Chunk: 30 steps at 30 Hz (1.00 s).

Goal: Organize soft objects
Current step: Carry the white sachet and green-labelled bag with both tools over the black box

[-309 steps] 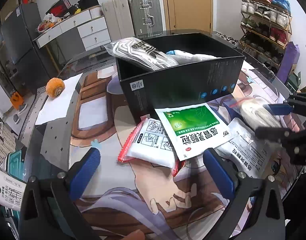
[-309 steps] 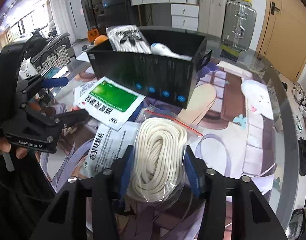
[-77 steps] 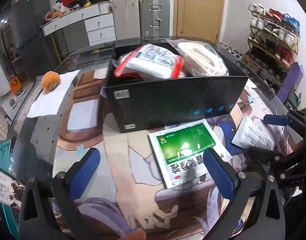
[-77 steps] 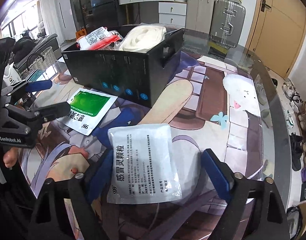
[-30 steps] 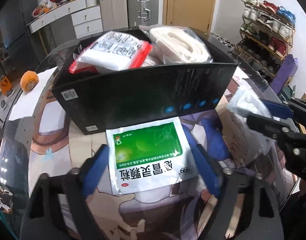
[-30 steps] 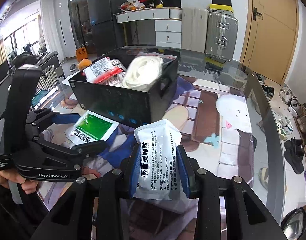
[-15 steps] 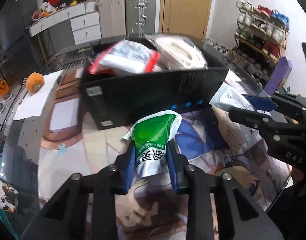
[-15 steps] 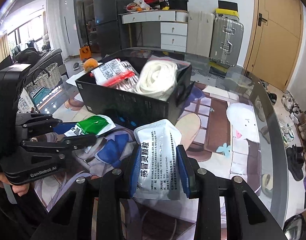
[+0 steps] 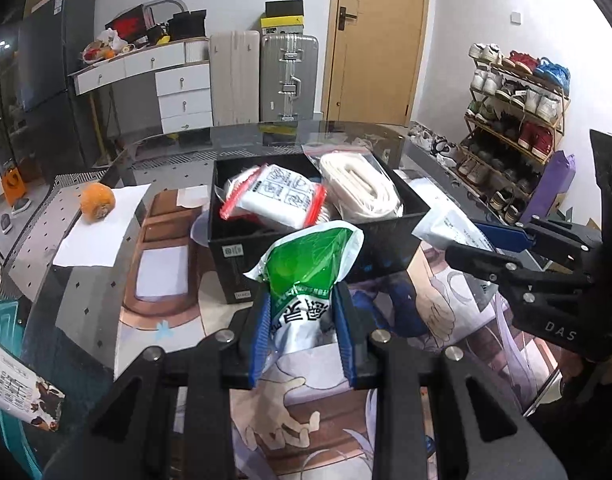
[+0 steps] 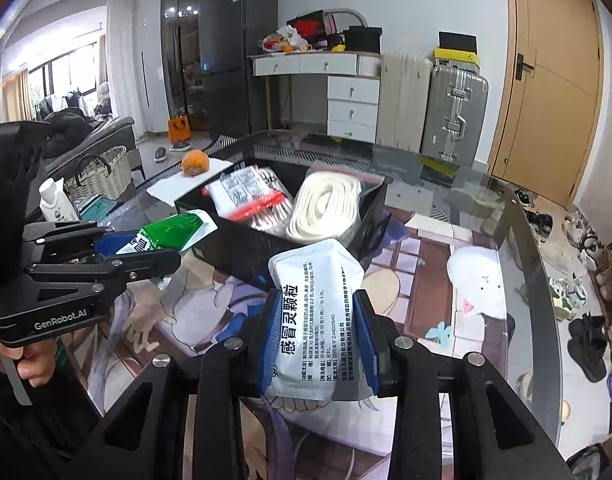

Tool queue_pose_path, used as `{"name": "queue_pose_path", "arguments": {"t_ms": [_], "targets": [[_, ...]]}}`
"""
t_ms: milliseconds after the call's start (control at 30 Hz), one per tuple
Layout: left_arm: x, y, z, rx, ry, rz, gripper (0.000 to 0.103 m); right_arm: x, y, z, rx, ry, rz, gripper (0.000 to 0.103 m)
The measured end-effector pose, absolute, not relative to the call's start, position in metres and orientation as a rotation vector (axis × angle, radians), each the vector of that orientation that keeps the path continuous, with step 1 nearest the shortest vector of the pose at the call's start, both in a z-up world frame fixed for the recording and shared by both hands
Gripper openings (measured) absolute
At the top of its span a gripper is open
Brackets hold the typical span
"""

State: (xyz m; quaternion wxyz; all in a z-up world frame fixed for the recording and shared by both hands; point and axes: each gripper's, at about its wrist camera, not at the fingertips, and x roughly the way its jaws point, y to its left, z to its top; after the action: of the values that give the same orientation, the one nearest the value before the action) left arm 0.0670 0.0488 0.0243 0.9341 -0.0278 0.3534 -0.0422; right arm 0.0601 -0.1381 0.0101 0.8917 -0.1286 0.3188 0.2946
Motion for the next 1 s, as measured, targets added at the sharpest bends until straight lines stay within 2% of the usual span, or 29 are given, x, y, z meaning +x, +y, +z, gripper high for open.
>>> {"name": "queue_pose_path", "arguments": {"t_ms": [600,1000], "targets": [[0.093,0.049,0.067,-0.028,0.592,-0.008,0.028,0.066,-0.121,0.056,-0.198,0.556,0.656,0.035],[0.114,0.064,0.064,-0.027,0.592,0.036,0.028,0.083,-0.105,0.061,-0.186,0.557,0.668,0.035]]}}
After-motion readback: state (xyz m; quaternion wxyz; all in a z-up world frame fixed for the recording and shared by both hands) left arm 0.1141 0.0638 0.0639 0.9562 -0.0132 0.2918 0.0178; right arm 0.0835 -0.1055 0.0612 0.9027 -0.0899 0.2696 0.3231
